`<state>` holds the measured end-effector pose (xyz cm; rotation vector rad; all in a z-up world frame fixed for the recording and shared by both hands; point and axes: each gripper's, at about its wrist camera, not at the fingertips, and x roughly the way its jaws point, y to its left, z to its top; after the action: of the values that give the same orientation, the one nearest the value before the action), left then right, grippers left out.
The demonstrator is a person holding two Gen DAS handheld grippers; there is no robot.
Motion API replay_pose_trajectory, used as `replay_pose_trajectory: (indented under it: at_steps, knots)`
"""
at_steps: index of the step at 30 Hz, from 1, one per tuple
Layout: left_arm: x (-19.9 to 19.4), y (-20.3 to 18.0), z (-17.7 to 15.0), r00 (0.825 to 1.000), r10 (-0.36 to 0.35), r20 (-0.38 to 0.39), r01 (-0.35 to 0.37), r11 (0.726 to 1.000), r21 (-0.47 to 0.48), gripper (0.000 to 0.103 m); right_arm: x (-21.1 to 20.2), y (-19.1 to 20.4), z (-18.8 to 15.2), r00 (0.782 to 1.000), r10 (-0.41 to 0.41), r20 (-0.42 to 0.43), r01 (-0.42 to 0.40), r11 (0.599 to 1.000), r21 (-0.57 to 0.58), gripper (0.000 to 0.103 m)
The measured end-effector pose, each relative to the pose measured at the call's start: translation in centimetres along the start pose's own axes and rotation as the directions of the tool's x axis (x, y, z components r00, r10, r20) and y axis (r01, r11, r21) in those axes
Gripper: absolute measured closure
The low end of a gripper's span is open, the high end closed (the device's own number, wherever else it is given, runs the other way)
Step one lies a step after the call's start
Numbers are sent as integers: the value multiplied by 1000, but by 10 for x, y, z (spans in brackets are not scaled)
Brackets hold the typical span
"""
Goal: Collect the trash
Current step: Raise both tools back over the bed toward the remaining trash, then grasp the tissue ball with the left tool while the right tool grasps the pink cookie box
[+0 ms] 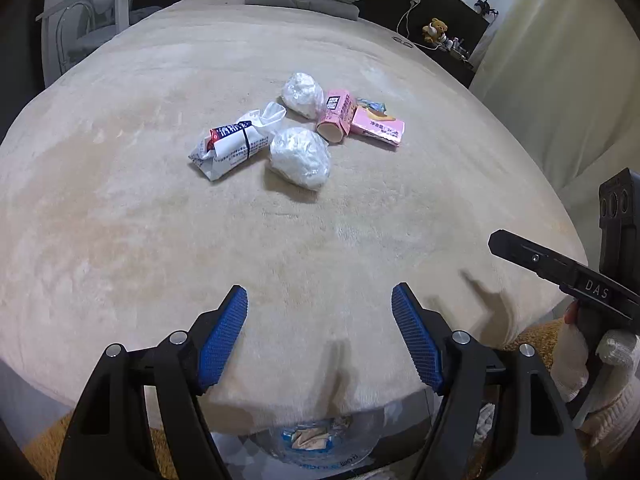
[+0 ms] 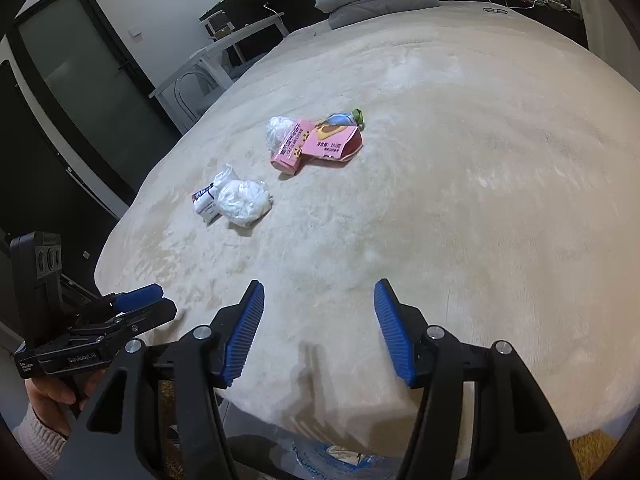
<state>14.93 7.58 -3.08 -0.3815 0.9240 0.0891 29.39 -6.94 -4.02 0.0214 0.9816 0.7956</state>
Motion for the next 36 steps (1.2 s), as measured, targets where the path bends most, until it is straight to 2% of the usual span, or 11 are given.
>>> replay_pose_trajectory:
  at_steps: [9,11,18,25,27,32,36]
  knots:
    - [24,0,40,1000,7,8,-7,999,40,30,33,-8,46,1000,-14,17,14,1000,-24,45]
    - [27,-1,48,1000,9,13,-10,998,57,30,41,-10,56,1000,-15,14,15,1000,-22,32]
    - [50,-1,68,999,33,-7,-32,995,92,30,72,-12,84,1000,-5,-7,5,999,-50,32]
    - [69,-1,83,998,59,-18,-56,990,129,30,99,-7,110,1000,-26,12,28,978,-207,31]
    - [74,-3,85,997,77,-16,-73,985,159,30,105,-5,115,1000,-22,15,26,963,-269,22]
    - [86,-10,89,993,113,-18,-106,967,232,30,117,1,121,1000,-1,-4,0,925,-381,21]
    - [95,-9,91,993,118,-30,-106,963,249,30,133,4,120,999,-31,-29,15,897,-442,21]
